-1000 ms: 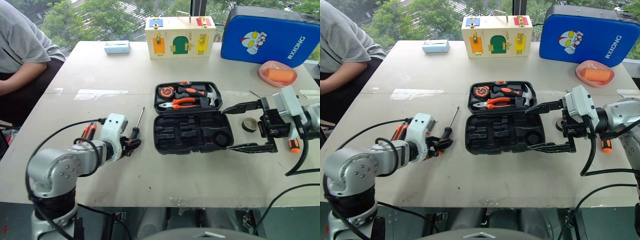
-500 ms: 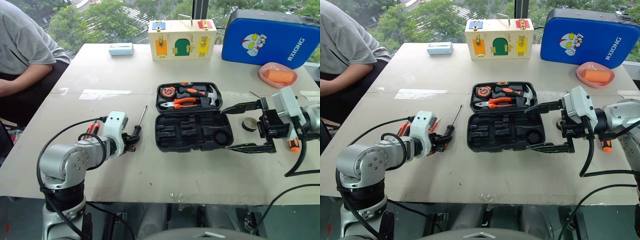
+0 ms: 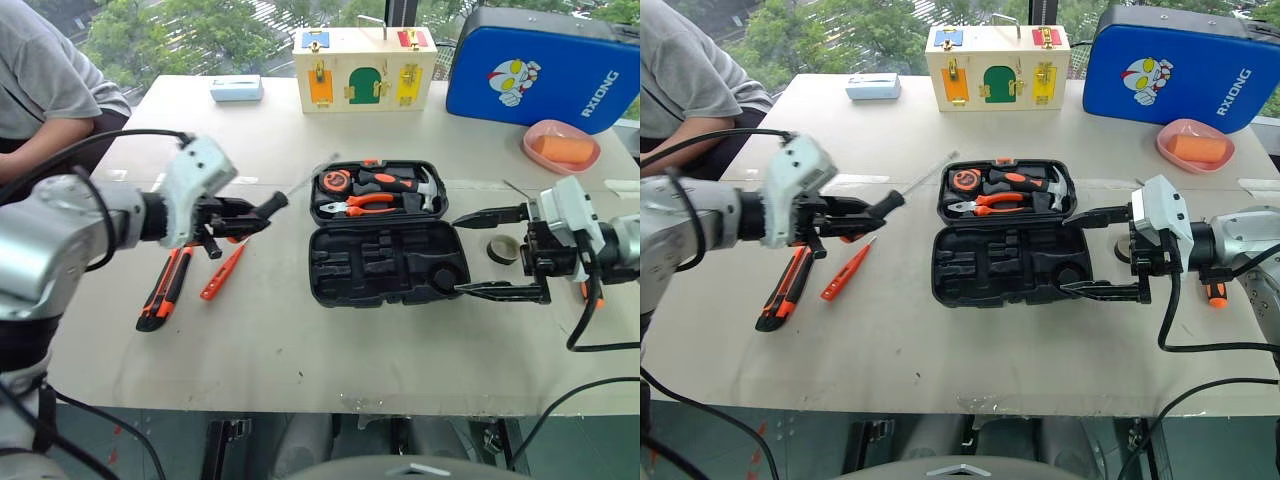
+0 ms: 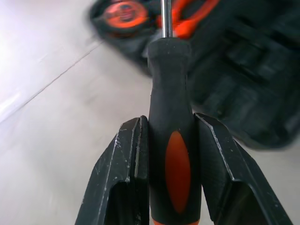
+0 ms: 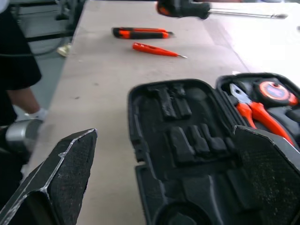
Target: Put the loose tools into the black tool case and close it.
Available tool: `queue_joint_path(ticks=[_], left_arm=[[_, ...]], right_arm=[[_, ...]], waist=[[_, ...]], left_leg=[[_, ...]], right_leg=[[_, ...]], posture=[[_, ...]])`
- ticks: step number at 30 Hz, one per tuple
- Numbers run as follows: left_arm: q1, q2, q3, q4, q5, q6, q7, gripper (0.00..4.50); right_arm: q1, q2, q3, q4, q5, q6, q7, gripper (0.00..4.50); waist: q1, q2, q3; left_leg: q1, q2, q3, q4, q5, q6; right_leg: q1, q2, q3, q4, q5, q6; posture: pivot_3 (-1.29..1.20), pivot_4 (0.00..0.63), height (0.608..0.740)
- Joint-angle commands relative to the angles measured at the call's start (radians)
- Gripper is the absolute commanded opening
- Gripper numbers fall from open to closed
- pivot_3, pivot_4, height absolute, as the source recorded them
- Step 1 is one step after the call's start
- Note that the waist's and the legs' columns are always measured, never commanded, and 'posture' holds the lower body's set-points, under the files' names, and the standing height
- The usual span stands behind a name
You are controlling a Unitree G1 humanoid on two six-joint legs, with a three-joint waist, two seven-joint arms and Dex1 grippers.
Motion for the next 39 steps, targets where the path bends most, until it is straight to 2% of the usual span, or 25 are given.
queue_joint_path(ticks=[1,6,10,19,25,39], left_arm=[[-0.172,-0.096,-0.186,0.176,0.208,-0.255,-0.153,1.07],[-0.358,-0.320,-0.356,0.498,0.414,-0.492,-0.240,1.07],[-0.401,-0.400,-0.403,0.619,0.483,-0.590,-0.340,1.07],[-0.510,-0.556,-0.413,0.830,0.603,-0.540,-0.364,1.07],[-0.509,-0.589,-0.390,0.812,0.600,-0.473,-0.413,1.07],[-0.461,-0.591,-0.381,0.724,0.633,-0.448,-0.419,1.07]], right_arm=[[0.017,-0.003,-0.036,-0.016,-0.033,-0.035,-0.039,4.50],[0.085,-0.005,-0.070,-0.070,-0.039,-0.029,-0.087,4.50],[0.131,-0.007,-0.095,-0.111,-0.033,-0.016,-0.122,4.50],[0.202,-0.004,-0.140,-0.179,-0.010,0.003,-0.177,4.50],[0.215,0.000,-0.150,-0.193,0.001,0.008,-0.199,4.50],[0.197,-0.001,-0.143,-0.164,-0.003,0.001,-0.203,4.50]], waist=[[0.004,0.000,0.000],[-0.004,-0.002,0.001],[-0.030,-0.003,0.002],[-0.029,-0.003,0.003],[-0.028,-0.003,0.003],[-0.027,-0.003,0.003]], left_leg=[[0.000,0.000,0.001,0.000,0.000,0.000],[-0.002,-0.001,0.002,0.004,0.000,0.001],[-0.002,0.000,0.002,0.005,0.000,0.001],[-0.002,0.001,0.001,0.011,-0.002,0.005],[-0.003,0.001,0.000,0.014,-0.002,0.005],[-0.003,0.001,0.000,0.014,-0.002,0.004]], right_leg=[[0.000,0.001,0.000,0.000,0.000,0.000],[-0.001,0.005,-0.003,0.003,0.000,0.001],[-0.003,0.005,0.000,0.006,0.000,0.001],[-0.002,0.007,-0.001,0.010,0.000,0.001],[-0.001,0.007,-0.002,0.010,0.000,0.002],[-0.001,0.006,-0.003,0.010,0.000,0.002]], posture=[[0.00,0.150,0.735],[0.00,0.150,0.735],[0.00,0.150,0.735],[0.00,0.150,0.735],[0.00,0.150,0.735],[0.00,0.150,0.735]])
